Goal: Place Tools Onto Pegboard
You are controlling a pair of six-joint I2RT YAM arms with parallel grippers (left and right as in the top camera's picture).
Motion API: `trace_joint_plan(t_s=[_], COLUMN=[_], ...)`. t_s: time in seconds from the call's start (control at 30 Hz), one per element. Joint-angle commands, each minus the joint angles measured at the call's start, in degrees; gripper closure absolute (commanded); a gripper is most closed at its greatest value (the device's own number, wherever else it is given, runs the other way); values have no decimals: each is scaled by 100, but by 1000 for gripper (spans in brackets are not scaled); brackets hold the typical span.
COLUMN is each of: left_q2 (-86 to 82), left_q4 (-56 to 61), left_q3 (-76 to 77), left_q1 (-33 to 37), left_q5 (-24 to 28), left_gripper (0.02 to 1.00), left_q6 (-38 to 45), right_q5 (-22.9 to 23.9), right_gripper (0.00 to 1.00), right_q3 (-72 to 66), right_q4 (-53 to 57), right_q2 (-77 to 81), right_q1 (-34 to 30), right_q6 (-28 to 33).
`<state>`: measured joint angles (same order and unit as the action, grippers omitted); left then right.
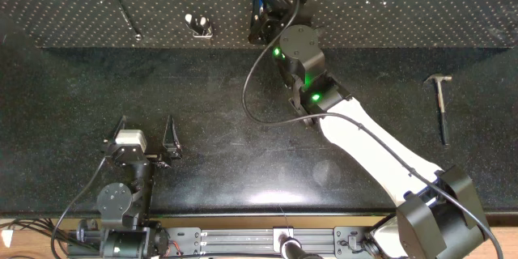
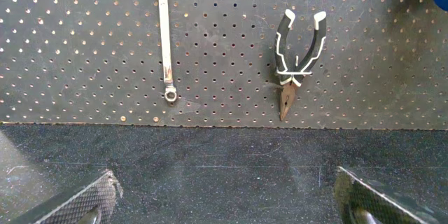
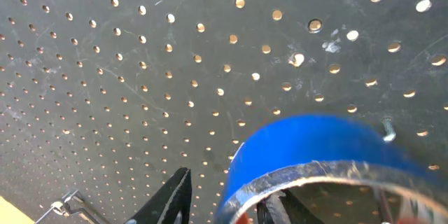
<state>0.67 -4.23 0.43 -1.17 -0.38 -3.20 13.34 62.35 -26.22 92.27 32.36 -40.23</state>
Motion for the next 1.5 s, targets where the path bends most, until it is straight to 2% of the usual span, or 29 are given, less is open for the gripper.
trace_joint_plan(t_s=[0.03, 0.1, 0.2, 0.3, 0.37, 0.4, 0.43, 0.47, 0.5, 0.53, 0.57, 0.6, 0.63, 0.67, 0.7, 0.77, 0.8, 0.87, 0.9, 0.93, 1.0, 1.17, 1.27, 1.4, 1.5], left_q2=[-46, -46, -46, -46, -46, -46, -46, -46, -46, -46, -46, -46, -46, -46, -46, -46, -46, -46, -46, -46, -46, -46, -46, -46, -46], left_q4=[-26, -26, -26, -26, -26, -26, -26, -26, -26, -26, -26, -26, -26, -26, -26, -26, -26, -26, -26, -26, -26, -26, -26, -26, -26], left_q3=[-11, -11, -11, -11, -11, -11, -11, -11, -11, -11, -11, -11, -11, -11, -11, -11, -11, -11, -11, -11, -11, -11, -11, -11, -11], left_q1=[15, 15, 15, 15, 15, 15, 15, 13, 15, 15, 13, 15, 15, 15, 15, 15, 15, 15, 15, 15, 15, 15, 15, 13, 15], left_q5=[-48, -48, -48, -48, -48, -48, -48, -48, -48, -48, -48, -48, -48, -48, -48, -48, -48, -48, -48, -48, -48, -48, -48, -48, -48], left_gripper=[25, 25, 25, 25, 25, 25, 25, 25, 25, 25, 25, 25, 25, 25, 23, 25, 25, 25, 25, 25, 25, 25, 25, 25, 25], left_q6=[52, 52, 52, 52, 52, 52, 52, 52, 52, 52, 52, 52, 52, 52, 52, 52, 52, 52, 52, 52, 52, 52, 52, 52, 52], right_q5=[-129, -592, -678, -1460, -1550, -1528, -1530, -1530, -1534, -1550, -1644, -1628, -1235, -306, 74, 146, 109, -944, -1082, -1141, -1582, -1751, -1735, -1290, -1250], right_gripper=[676, 678, 676, 678, 671, 627, 518, 489, 358, 336, 325, 288, 172, 97, 95, 82, 77, 66, 64, 66, 66, 66, 64, 64, 64], right_q3=[177, 177, 175, 177, 166, 94, -339, -881, -1287, -1351, -1211, -957, -656, -337, -164, -149, -149, -151, -151, -151, -151, -149, -144, -133, -133], right_q4=[39, 817, 1954, 2647, 4695, 5322, 6028, 6435, 6832, 7405, 7978, 8345, 8708, 9090, 8898, 8596, 8185, 7659, 7451, 7287, 7219, 6999, 6959, 7093, 7313], right_q2=[-7, -356, -898, -1176, -1794, -2046, -2653, -3237, -3657, -3770, -3587, -3080, -2378, -1410, -667, 2, 42, 98, 164, 229, 514, 798, 994, 1029, 1029], right_q1=[48, 46, 46, 28, -177, -295, -614, -1082, -1751, -2511, -3615, -4404, -4760, -5031, -5257, -5589, -5724, -6113, -6175, -6196, -6363, -6802, -6780, -6769, -6769], right_q6=[-7, -9, -157, -155, -105, -107, -111, -109, -22, 474, 1259, 2013, 2789, 3316, 3495, 5434, 5764, 6293, 6465, 6540, 6651, 6627, 6859, 7187, 7252])
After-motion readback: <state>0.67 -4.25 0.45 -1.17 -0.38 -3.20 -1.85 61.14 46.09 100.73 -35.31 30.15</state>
